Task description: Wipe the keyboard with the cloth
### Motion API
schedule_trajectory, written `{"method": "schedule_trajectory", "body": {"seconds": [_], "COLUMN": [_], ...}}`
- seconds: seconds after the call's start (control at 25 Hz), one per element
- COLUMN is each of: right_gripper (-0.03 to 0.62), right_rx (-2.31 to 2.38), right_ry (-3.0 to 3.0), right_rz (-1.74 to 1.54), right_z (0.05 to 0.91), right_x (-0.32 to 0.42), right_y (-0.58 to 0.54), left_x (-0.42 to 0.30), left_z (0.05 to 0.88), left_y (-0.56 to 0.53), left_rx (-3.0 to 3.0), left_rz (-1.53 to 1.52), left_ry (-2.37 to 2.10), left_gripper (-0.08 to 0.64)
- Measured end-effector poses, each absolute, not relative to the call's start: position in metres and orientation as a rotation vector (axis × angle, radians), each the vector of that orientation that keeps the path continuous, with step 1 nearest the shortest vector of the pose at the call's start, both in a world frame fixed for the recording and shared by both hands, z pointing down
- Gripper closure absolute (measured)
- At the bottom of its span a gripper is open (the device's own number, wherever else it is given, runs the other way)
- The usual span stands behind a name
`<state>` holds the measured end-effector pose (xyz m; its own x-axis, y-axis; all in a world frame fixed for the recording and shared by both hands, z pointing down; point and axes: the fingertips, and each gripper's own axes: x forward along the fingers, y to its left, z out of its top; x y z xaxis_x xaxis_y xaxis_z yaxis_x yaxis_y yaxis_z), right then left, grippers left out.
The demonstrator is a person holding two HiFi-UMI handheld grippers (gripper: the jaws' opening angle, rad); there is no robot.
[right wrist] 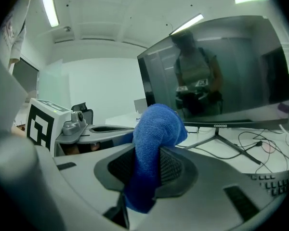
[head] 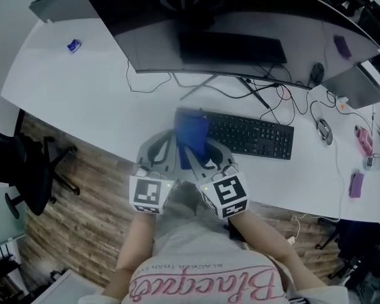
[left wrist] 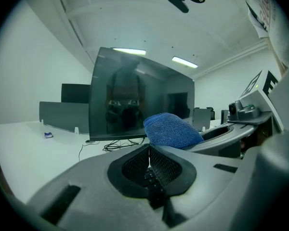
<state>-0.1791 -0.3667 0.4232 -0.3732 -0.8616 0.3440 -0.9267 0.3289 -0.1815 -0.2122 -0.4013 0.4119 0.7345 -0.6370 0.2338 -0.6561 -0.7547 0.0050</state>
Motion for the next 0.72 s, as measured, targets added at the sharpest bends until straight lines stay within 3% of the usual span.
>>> {"method": "schedule_trajectory", "body": {"seconds": [0.72], "right_gripper": [0.495], "right_rx": [1.507], "right_ry": [-2.393], "right_rz": [0.807], "right_z": [0.496], "right_x": [-0.237], "right_y": [-0.437], "left_x": [-0.273], "left_z": [0.472], "left_y": [-0.462], "left_rx": [2.749], "left_rz": [0.436], "left_ry": [-1.058], "left_gripper": [0.554]}}
